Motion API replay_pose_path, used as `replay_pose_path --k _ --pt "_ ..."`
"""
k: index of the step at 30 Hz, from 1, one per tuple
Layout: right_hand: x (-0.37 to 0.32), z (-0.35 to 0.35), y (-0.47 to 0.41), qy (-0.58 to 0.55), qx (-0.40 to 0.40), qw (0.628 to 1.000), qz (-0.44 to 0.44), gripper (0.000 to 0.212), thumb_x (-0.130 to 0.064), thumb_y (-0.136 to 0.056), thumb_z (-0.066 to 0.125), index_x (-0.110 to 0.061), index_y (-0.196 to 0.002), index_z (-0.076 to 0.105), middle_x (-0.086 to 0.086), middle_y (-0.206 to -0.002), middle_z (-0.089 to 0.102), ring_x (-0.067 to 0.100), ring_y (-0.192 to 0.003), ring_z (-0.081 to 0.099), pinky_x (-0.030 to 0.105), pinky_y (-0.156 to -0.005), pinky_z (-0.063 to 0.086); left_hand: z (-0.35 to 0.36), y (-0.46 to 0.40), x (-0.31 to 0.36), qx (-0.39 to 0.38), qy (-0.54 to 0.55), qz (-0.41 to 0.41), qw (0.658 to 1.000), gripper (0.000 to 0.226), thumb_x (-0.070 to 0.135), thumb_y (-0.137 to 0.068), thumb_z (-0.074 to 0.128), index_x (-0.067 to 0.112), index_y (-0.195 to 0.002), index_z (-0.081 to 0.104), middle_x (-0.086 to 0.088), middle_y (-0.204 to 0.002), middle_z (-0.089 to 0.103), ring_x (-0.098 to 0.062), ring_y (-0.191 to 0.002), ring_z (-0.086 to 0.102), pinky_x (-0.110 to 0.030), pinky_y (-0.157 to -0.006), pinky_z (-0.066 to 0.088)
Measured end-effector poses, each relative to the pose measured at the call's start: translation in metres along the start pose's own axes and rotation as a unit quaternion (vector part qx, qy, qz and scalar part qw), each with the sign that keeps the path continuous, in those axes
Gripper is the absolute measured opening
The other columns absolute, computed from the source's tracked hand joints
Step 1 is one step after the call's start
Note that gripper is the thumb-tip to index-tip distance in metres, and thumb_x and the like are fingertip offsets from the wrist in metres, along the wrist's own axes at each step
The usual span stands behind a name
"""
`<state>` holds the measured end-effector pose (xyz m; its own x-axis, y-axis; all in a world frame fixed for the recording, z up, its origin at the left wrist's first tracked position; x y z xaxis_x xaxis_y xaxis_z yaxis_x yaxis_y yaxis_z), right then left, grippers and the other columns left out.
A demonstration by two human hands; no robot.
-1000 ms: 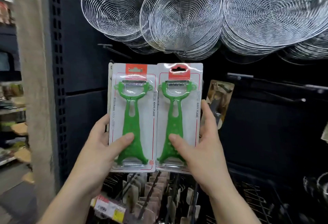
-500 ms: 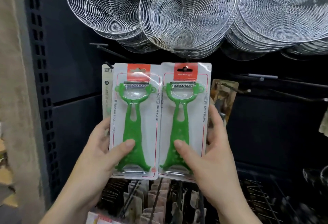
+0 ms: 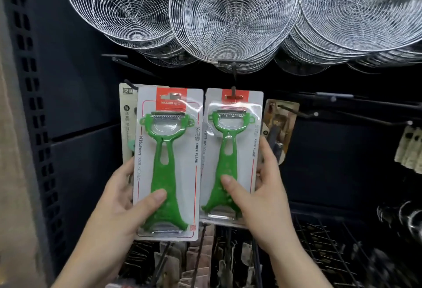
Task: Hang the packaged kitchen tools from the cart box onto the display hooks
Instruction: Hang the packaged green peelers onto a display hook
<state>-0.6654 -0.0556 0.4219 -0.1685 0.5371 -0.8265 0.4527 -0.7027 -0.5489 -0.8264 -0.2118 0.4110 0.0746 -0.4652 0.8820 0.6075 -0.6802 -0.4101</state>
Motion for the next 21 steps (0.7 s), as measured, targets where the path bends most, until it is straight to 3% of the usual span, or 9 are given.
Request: replay_pose_path --k 10,15,21 --pt "0.031 0.003 -0.045 0.036 0.039 0.998 0.021 0.094 -0.022 -0.085 0.076 -0.042 -0.155 0.017 -0.018 -0.148 0.039 0.005 -0.132 0.047 0.038 -0.111 0.044 -0.007 0.002 -0.005 0.01 0.001 0.007 1.0 0.119 0.06 -0.024 0.098 0.041 -0.133 0.056 -0.009 -0.115 0.075 -0.03 -0.103 0.074 -0.05 -0.087 0.059" --pt "0.035 0.003 -0.055 0.055 0.049 0.997 0.025 0.093 -0.02 -0.086 0.075 -0.041 -0.155 0.016 -0.013 -0.148 0.033 0.001 -0.127 0.042 0.019 -0.104 0.038 -0.009 0.004 -0.006 0.018 -0.002 0.008 1.0 0.121 0.062 -0.024 0.097 0.041 -0.135 0.054 -0.009 -0.114 0.076 -0.031 -0.102 0.074 -0.056 -0.093 0.054" --pt "0.039 0.006 -0.053 0.119 0.109 0.987 0.025 0.09 -0.029 -0.084 0.076 -0.037 -0.154 0.021 -0.015 -0.135 0.029 0.005 -0.132 0.029 0.03 -0.115 0.028 -0.008 0.003 -0.009 0.017 0.006 0.005 1.0 0.114 0.06 -0.029 0.098 0.041 -0.133 0.056 -0.007 -0.121 0.073 -0.029 -0.108 0.072 -0.049 -0.092 0.057"
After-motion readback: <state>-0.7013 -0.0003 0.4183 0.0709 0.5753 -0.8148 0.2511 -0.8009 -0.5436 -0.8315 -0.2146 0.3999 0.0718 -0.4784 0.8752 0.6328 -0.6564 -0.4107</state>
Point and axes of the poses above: each hand's wrist, its own y-axis away from the middle knuckle, its own z-axis out of the palm, x = y × z, the point moved 1 cm from there along -y, towards the middle knuckle
